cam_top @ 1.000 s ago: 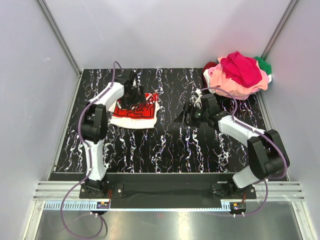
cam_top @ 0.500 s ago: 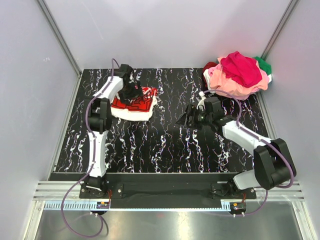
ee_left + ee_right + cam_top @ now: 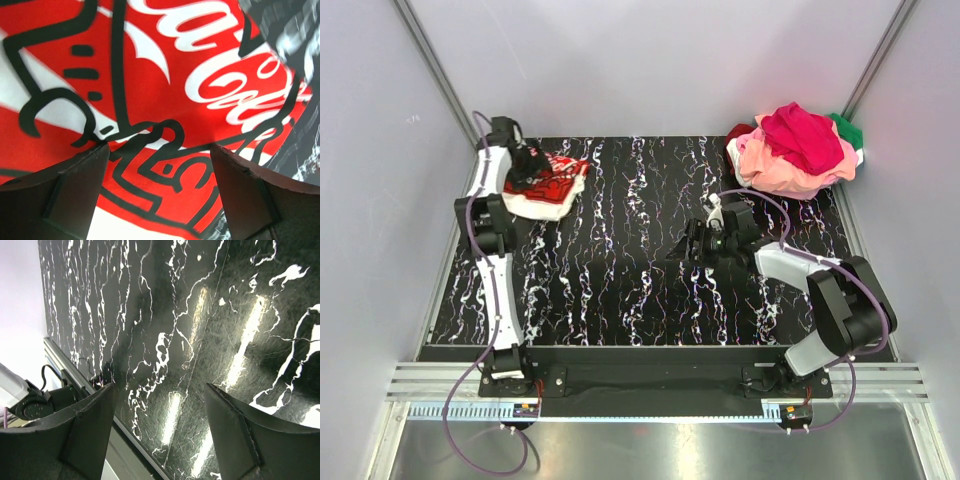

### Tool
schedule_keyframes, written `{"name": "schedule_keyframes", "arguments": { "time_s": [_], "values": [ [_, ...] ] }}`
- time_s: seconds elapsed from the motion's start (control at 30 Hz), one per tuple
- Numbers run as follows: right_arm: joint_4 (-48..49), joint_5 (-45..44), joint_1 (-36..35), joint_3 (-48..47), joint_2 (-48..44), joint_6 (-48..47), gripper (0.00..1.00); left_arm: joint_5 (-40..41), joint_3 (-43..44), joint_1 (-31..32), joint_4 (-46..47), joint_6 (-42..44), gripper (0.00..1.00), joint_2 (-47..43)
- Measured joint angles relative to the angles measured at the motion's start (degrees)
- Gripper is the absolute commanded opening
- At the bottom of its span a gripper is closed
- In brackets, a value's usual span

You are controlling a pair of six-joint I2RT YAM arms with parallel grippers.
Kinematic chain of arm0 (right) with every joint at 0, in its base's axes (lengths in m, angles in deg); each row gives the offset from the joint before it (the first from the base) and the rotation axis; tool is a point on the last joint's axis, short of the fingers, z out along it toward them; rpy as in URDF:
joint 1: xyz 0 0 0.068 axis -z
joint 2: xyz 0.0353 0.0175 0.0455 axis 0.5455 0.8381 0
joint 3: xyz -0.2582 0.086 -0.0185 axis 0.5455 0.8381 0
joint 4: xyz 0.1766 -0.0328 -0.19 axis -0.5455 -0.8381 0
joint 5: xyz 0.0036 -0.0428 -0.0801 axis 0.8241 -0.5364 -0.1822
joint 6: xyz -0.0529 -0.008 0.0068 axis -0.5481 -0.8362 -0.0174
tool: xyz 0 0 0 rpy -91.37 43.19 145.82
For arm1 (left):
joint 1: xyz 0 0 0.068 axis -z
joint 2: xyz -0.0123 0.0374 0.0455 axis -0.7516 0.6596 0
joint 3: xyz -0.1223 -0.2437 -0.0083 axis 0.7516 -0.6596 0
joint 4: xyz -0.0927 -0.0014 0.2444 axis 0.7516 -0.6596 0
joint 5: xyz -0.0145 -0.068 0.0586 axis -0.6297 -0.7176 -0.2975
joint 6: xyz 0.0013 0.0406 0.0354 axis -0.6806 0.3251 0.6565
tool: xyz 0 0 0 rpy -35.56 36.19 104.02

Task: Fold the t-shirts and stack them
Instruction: Neatly place the folded tshirt to the corner

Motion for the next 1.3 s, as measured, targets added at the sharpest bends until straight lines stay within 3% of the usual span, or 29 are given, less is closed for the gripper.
{"name": "schedule_keyframes", "arguments": {
  "time_s": [0.27,0.47,0.6,1.0,1.3],
  "values": [
    [2.21,2.05,0.13,0.04,1.18,0.02,0.78,-0.74,4.92,-8.37,9.66,-0.5,0.99,3.96],
    [4.46,2.45,0.39,0.55,1.18,0.24,0.78,-3.23,3.56,-10.97,20.98,-9.46,0.99,4.13],
    [4.68,2.47,0.5,0.74,1.18,0.26,0.78,-3.54,-10.16,-10.05,25.44,-14.78,0.99,-3.48],
    [5.05,2.49,0.74,0.76,1.18,0.46,0.78,7.23,-42.91,-9.9,19.76,-14.84,0.99,-36.72],
    [5.49,2.51,1.05,1.11,1.16,0.7,0.77,9.4,-48.22,-11.1,18.99,-16.72,0.94,-29.24]
  ]
}}
